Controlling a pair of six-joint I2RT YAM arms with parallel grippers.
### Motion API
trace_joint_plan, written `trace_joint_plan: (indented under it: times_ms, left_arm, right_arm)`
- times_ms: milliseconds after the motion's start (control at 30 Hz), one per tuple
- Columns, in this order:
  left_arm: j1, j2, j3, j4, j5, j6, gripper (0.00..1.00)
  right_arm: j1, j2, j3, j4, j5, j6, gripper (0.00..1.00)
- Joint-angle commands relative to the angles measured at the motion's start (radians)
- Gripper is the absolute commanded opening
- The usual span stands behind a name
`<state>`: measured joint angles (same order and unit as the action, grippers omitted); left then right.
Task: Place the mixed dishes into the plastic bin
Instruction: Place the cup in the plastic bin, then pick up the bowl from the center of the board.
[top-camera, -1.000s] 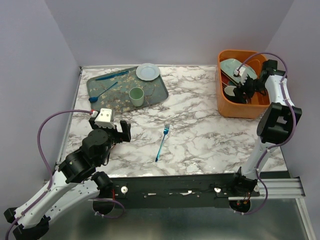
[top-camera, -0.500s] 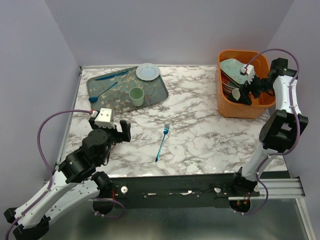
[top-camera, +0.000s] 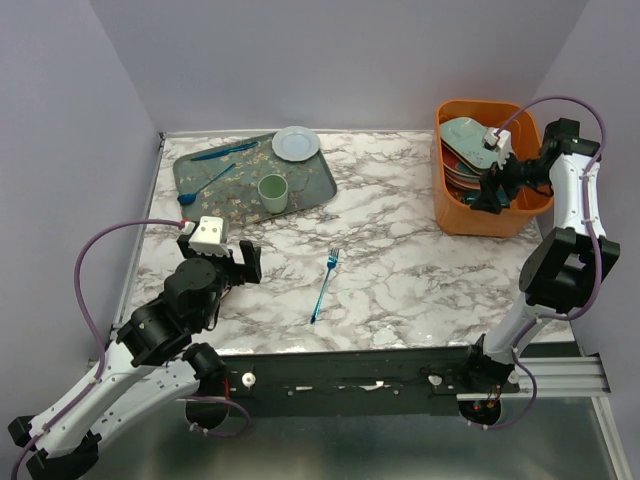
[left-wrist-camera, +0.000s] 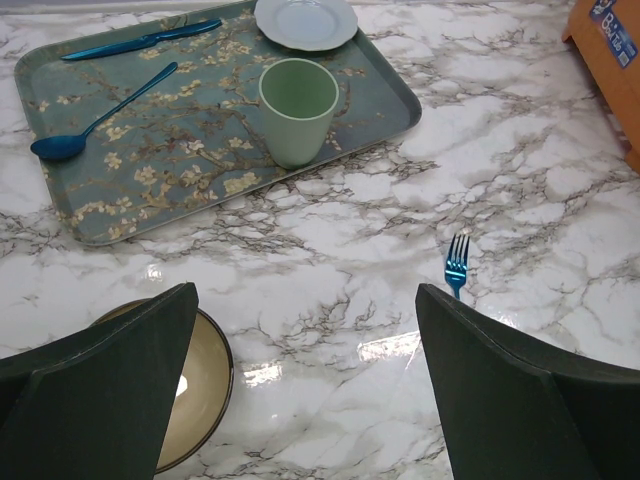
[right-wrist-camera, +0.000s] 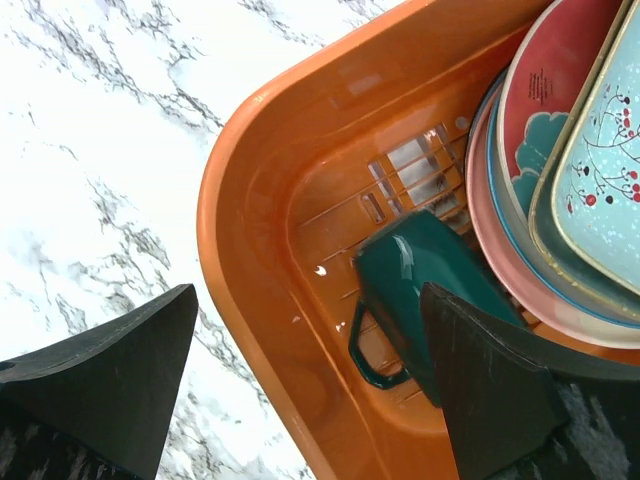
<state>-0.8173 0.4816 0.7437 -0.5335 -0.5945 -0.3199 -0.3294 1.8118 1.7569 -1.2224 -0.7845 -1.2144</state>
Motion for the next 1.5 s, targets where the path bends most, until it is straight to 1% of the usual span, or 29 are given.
trace_joint_plan:
  times_ms: [0,133,267,300,333,700,800,933,967,1067,1100,1167,1200,1233,1267,1300,1333,1400,1433,1467]
  left_arm:
    - [0.007,-0.009,-0.01,0.01,-0.001,0.005,0.99]
    - [0.007,-0.012,-0.01,0.012,-0.001,0.005,0.99]
    - [0.007,-0.011,-0.01,0.012,0.005,0.004,0.99]
    - [0.007,-0.011,-0.01,0.013,0.007,0.004,0.99]
    - [0.007,-0.011,-0.012,0.013,0.01,0.005,0.99]
    - [0.023,-0.008,-0.014,0.023,0.05,-0.016,0.99]
    - [0.036,0.002,-0.018,0.03,0.068,-0.07,0.99]
    - [0.055,0.044,-0.05,0.024,0.078,-0.207,0.99]
    - [0.058,0.055,-0.062,0.021,0.079,-0.276,0.99]
    - [0.07,0.112,-0.119,0.03,0.091,-0.381,0.99]
    - [0.073,0.127,-0.132,0.038,0.091,-0.44,0.99]
    - [0.084,0.178,-0.152,0.033,0.064,-0.491,0.99]
    - [0.086,0.196,-0.15,0.009,0.046,-0.537,0.99]
    - [0.089,0.24,-0.136,-0.011,0.023,-0.566,0.99]
    - [0.089,0.267,-0.124,-0.038,-0.037,-0.594,0.99]
    - [0.09,0.291,-0.113,-0.089,-0.062,-0.617,0.99]
    - [0.09,0.342,-0.093,-0.109,-0.089,-0.66,0.99]
    - [0.095,0.392,-0.075,-0.172,-0.163,-0.709,0.97]
    - [0.098,0.443,-0.058,-0.186,-0.185,-0.743,0.95]
    - [0.101,0.468,-0.05,-0.2,-0.2,-0.754,0.91]
  right_arm:
    - [-0.008,-0.034,-0.022,0.003,-0.058,0.074,1.0]
    - [-0.02,-0.072,-0.06,0.069,-0.093,0.159,1.0]
    - [-0.02,-0.138,-0.15,0.159,-0.139,0.249,1.0]
    - [-0.02,-0.155,-0.166,0.211,-0.14,0.274,1.0]
    - [-0.02,-0.184,-0.184,0.234,-0.147,0.324,1.0]
    - [-0.02,-0.391,-0.407,0.532,-0.228,0.602,1.0]
    - [-0.02,-0.466,-0.456,0.575,-0.255,0.659,1.0]
    - [-0.02,-0.575,-0.523,0.644,-0.297,0.758,1.0]
    - [-0.02,-0.598,-0.542,0.658,-0.308,0.772,1.0]
    - [-0.02,-0.647,-0.615,0.713,-0.399,0.858,1.0]
    - [-0.02,-0.644,-0.658,0.733,-0.508,0.881,1.0]
    - [-0.02,-0.602,-0.669,0.715,-0.608,0.94,1.0]
    - [-0.02,-0.579,-0.663,0.63,-0.657,0.929,1.0]
    - [-0.02,-0.56,-0.621,0.532,-0.665,0.768,1.0]
    - [-0.02,-0.524,-0.582,0.412,-0.659,0.647,1.0]
    - [-0.02,-0.511,-0.561,0.294,-0.641,0.577,1.0]
    - [-0.02,-0.506,-0.553,0.287,-0.63,0.56,1.0]
    - [-0.02,-0.509,-0.576,0.302,-0.628,0.556,1.0]
    - [-0.02,-0.517,-0.594,0.317,-0.631,0.576,1.0]
    - [-0.02,-0.523,-0.608,0.327,-0.63,0.582,1.0]
